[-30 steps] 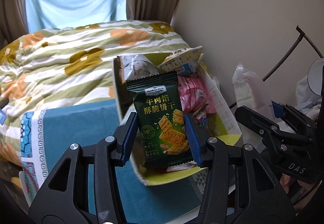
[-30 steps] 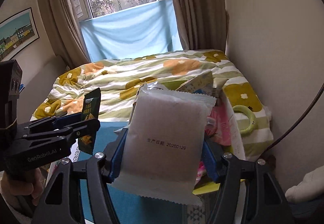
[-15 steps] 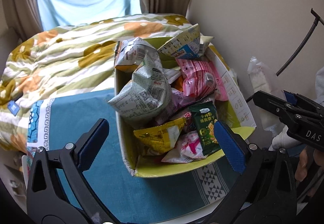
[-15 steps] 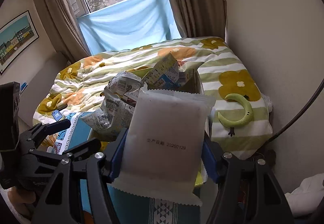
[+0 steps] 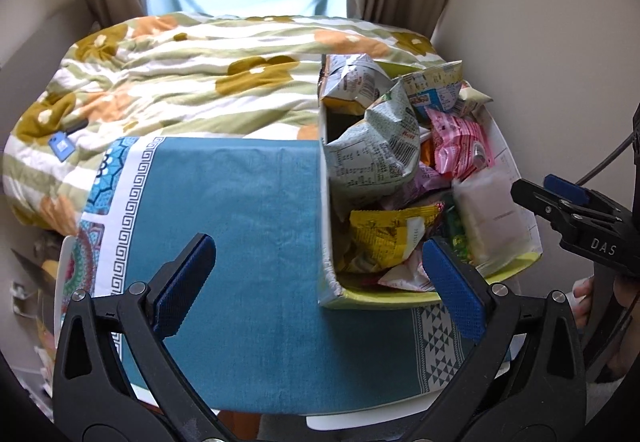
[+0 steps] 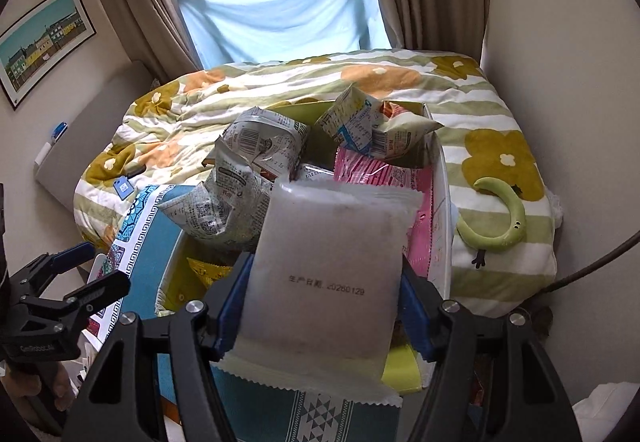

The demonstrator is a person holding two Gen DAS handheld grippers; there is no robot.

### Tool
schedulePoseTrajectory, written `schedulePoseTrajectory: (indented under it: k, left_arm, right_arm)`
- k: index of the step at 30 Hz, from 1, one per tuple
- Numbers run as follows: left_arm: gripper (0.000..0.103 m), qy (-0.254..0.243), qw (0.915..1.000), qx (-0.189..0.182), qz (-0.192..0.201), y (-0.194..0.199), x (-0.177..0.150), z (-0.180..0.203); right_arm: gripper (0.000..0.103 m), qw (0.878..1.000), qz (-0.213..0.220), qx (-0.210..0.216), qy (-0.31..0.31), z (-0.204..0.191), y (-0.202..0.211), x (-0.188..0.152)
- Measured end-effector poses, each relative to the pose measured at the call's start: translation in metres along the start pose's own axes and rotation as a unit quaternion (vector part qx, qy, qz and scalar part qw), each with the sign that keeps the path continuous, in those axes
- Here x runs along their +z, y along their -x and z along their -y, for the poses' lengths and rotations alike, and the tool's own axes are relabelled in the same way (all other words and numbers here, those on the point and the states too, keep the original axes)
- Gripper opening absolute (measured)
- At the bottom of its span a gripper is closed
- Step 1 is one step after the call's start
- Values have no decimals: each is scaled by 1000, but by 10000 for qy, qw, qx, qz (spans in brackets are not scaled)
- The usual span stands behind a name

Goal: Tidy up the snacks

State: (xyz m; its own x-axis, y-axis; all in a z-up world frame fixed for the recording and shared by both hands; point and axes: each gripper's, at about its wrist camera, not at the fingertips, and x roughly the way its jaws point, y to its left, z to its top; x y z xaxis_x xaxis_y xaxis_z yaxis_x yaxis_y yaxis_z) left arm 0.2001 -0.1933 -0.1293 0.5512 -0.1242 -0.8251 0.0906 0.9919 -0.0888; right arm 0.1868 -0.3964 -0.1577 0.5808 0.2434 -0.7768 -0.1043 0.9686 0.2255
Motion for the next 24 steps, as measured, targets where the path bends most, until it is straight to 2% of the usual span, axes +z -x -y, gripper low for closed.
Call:
schedulePoseTrajectory:
  k: [2, 3, 8, 14, 19, 24]
  left_arm:
    - [102, 47, 10000, 51, -48, -1, -7, -5]
    - [102, 68, 9999, 50, -77, -1, -10, -7]
    - [102, 72, 9999, 15, -87, 3, -19, -13]
    - [102, -26, 9998, -106, 141, 26, -21, -22]
    - [102, -154, 9985, -169, 488, 62, -20, -35]
    - [102, -283, 9945, -106, 1005, 116, -23, -55]
  right_arm:
    - [98, 10000, 72, -55, 4, 2, -2, -5]
    - [102, 9999, 133, -99, -30, 4, -1, -9]
    - [102, 9993, -5, -216, -303, 13, -3, -27]
    - [103, 9988, 140, -301, -360, 2, 16, -36]
    - [102, 9978, 416, -388, -333, -25, 44, -39]
    - [102, 9943, 921, -508, -156, -65, 88, -43]
